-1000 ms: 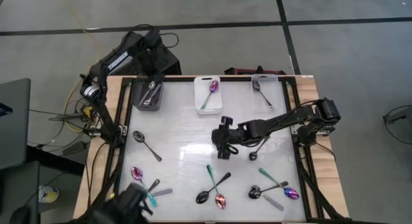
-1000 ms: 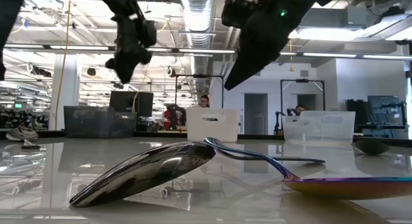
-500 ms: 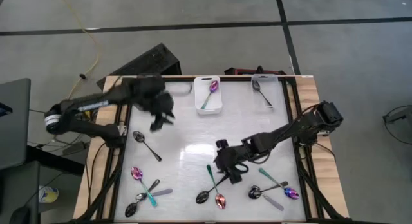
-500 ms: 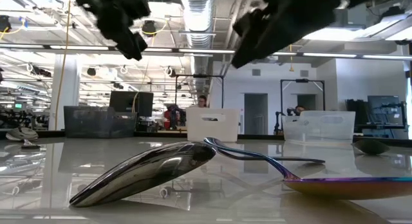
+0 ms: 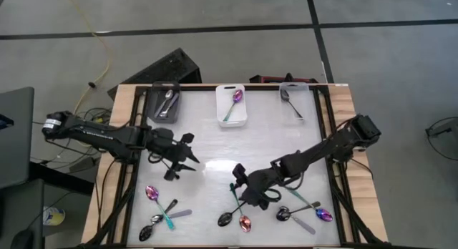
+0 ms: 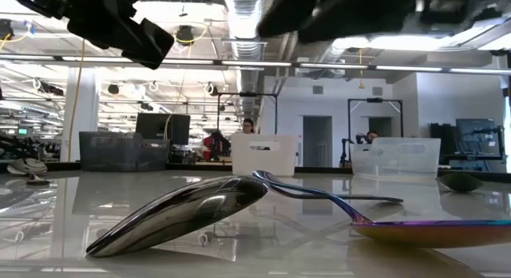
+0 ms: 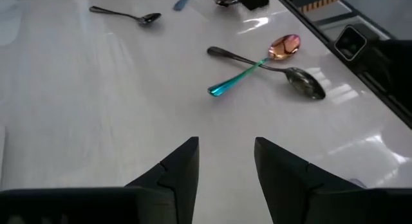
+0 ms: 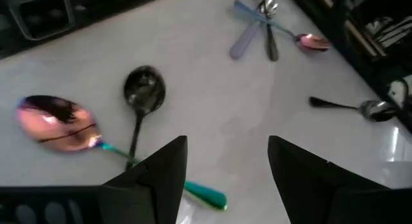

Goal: Sort silverware by color (type)
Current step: Put the black spoon into the transparent bin

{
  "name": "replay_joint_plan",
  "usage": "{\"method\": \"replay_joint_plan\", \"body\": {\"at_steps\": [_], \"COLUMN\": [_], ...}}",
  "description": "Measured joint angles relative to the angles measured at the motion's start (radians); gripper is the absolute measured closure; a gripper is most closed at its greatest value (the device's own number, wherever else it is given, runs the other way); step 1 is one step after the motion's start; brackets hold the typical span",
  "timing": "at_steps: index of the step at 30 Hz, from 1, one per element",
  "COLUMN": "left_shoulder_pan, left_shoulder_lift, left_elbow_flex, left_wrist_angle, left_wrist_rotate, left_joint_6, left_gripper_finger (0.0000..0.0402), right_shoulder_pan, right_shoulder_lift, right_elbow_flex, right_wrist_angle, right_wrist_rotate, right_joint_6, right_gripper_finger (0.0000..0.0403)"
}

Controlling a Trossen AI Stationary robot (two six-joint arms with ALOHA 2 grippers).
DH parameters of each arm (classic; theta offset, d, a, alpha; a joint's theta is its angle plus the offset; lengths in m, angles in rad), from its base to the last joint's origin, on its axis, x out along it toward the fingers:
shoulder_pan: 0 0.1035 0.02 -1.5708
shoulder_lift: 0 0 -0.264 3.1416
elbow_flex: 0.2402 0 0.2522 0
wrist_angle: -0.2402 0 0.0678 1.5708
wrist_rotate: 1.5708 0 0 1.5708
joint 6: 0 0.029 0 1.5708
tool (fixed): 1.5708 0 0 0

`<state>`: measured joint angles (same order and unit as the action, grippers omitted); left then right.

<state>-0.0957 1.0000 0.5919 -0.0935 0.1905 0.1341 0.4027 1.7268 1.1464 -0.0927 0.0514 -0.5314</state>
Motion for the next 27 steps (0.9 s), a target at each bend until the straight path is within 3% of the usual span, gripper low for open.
{"method": "replay_joint_plan", "body": {"at_steps": [11,18,20,27], "left_shoulder_pan": [-0.010,-0.010,-0.010,-0.006], "left_shoulder_lift": [0.000,0.000,0.009,0.098], "left_elbow_flex": [0.000,-0.001,-0.001,0.125], "left_wrist_angle": [-0.129,-0.501,-0.532,-0.608], "left_wrist_rotate": [-0.008,-0.035,-0.064,-0.048], "left_joint_6": [-0.131,-0.246,-0.252,-0.195], "left_gripper_finger": [0.0268,0.0267,0.0267,0.0267], "right_shoulder_pan": [0.038,0.038,0.038,0.038], "right_shoulder_lift": [0.159,0.159,0.159,0.159], "right_elbow_flex": [0.039,0.053,0.053,0.052], "right_wrist_angle": [0.067,0.079,0.081,0.042], "right_wrist_rotate": [0.026,0.038,0.048,0.073], "right_joint_6": [-0.101,-0.096,-0.089,-0.055], "right_gripper_finger": [0.0165,0.0165,0.0165,0.0165]}}
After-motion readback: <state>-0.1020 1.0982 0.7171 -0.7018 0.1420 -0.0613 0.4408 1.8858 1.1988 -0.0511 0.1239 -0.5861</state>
